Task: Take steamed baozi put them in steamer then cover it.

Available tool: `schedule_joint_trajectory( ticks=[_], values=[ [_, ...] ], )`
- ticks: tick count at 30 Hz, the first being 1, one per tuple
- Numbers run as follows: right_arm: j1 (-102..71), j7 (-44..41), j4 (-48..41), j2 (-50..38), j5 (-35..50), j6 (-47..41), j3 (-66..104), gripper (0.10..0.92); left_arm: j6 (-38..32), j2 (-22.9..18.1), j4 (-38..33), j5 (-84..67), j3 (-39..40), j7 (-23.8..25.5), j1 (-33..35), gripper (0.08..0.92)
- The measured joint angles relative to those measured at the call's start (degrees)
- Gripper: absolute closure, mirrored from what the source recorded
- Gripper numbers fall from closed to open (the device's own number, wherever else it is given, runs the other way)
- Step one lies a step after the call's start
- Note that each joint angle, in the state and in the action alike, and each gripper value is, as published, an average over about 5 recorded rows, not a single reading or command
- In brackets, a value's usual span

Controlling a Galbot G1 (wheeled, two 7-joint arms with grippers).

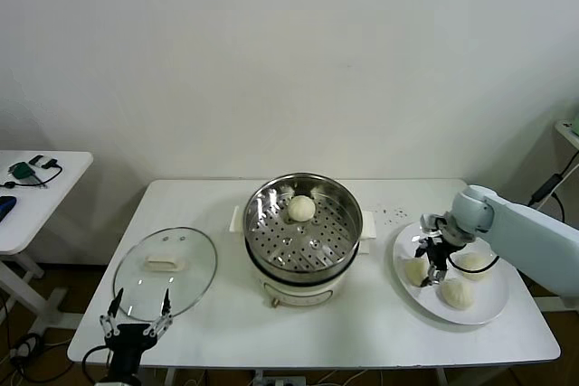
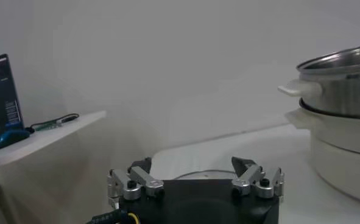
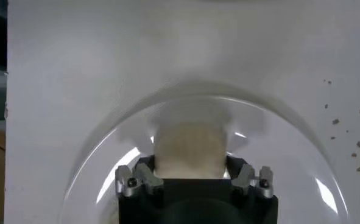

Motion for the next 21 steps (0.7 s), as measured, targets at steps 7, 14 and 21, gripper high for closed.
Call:
schedule_joint_trajectory(
  ticks=[7, 14, 21],
  values=[
    [5.4, -0.2, 1.0, -1.1, 3.3, 0.1, -2.8, 0.338, -0.3, 0.0, -0.3, -0.1, 0.0, -0.1, 0.6, 0.177],
    [19.7, -0.6, 1.4, 0.2, 10.9, 0.1, -12.0, 0.338, -0.3, 0.0, -0.8, -0.1, 0.3, -0.1, 1.0, 0.177],
    [34.2, 0.0, 2.6, 5.3, 20.9, -1.0, -20.2, 0.336, 0.0, 0.0, -1.4, 0.6, 1.0, 0.0, 1.2, 0.177]
  ],
)
